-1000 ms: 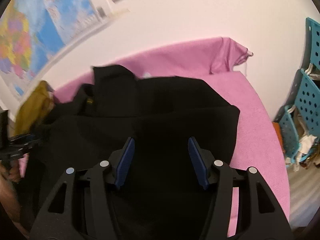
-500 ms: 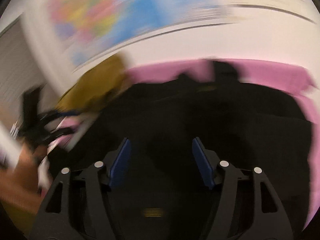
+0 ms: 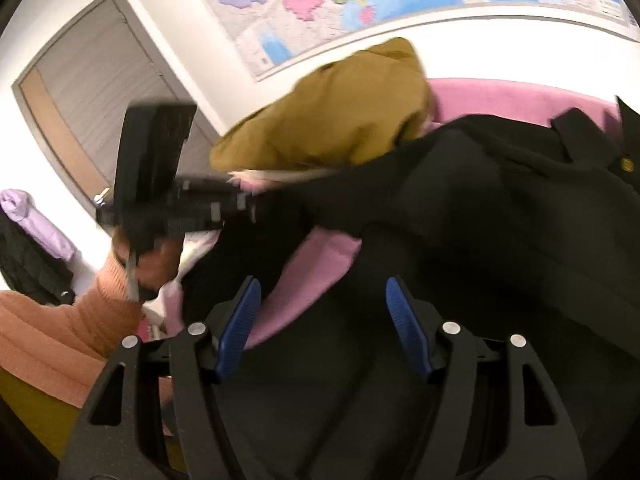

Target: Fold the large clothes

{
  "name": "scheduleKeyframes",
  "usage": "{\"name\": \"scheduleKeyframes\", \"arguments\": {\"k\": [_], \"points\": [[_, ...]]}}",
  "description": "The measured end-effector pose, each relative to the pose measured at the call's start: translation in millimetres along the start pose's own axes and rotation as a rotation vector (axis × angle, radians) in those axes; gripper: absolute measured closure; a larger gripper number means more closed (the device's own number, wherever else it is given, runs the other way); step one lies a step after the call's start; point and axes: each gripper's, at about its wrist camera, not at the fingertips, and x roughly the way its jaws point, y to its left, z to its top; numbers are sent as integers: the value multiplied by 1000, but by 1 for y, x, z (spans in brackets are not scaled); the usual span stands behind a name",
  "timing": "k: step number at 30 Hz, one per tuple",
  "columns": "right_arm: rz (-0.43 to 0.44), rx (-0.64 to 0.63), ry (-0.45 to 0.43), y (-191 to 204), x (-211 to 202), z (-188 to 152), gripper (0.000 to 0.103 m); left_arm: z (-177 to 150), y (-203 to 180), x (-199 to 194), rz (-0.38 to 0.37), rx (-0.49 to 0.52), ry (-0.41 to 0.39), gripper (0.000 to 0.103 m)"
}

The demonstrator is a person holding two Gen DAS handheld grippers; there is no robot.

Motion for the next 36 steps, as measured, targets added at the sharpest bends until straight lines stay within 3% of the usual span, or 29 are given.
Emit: {"name": "scheduleKeyframes", "arguments": {"k": [1, 3, 5, 7, 10, 11, 12, 13, 14, 15, 18, 20, 22, 23, 24, 28, 29, 30, 32, 35, 36], "points": [[22, -10, -1, 5, 4, 2, 38, 6, 9, -10, -33, -38, -27, 96], [42, -23, -8, 16, 13, 7, 34, 12, 9, -16, -31, -33, -36, 95], [96, -36, -2, 28, 28, 9, 30, 19, 4, -11, -12, -25, -1, 90], [176, -24, 29, 36, 46, 10, 26, 21, 1, -7, -55, -43, 21, 87], [234, -62, 79, 58, 69, 2, 25, 25, -9, -2, -9, 9, 23, 86], [225, -75, 96, 63, 76, 0, 30, 25, -11, -1, -32, 8, 27, 85], [202, -94, 118, 68, 83, -3, 55, 25, -11, -2, -49, 10, 26, 85], [193, -120, 153, 74, 89, -5, 70, 25, -14, -5, -47, 23, 14, 83], [198, -132, 166, 76, 91, -6, 103, 27, -13, -10, -39, 32, 0, 75], [186, -136, 147, 76, 85, -4, 102, 27, -14, -16, -42, 34, -22, 62], [220, -95, 52, 65, 54, 10, 102, 29, -12, -41, -61, 40, -109, 49], [192, -49, -18, 53, 29, 18, 96, 28, -7, -58, -43, 39, -172, 37], [181, -22, 2, 46, 26, 16, 73, 23, -1, -64, -20, 27, -183, 36], [149, -17, 20, 46, 31, 13, 43, 20, 1, -63, -10, 14, -179, 35], [109, -8, 41, 44, 38, 9, 23, 15, 7, -60, 1, -4, -166, 35], [51, -25, 166, 50, 79, -11, 26, -5, 22, -51, 10, -63, -117, 34], [16, -48, 190, 51, 90, -14, 36, -8, 23, -48, 10, -72, -107, 34], [20, -63, 214, 52, 99, -17, 60, -12, 24, -46, 16, -76, -99, 34], [73, -56, 225, 54, 100, -15, 96, -16, 26, -48, 31, -74, -94, 34], [156, -37, 98, 54, 60, 6, 99, -18, 29, -58, 22, -72, -113, 34], [181, -24, 19, 53, 30, 21, 99, -17, 29, -65, 12, -70, -130, 33]]}}
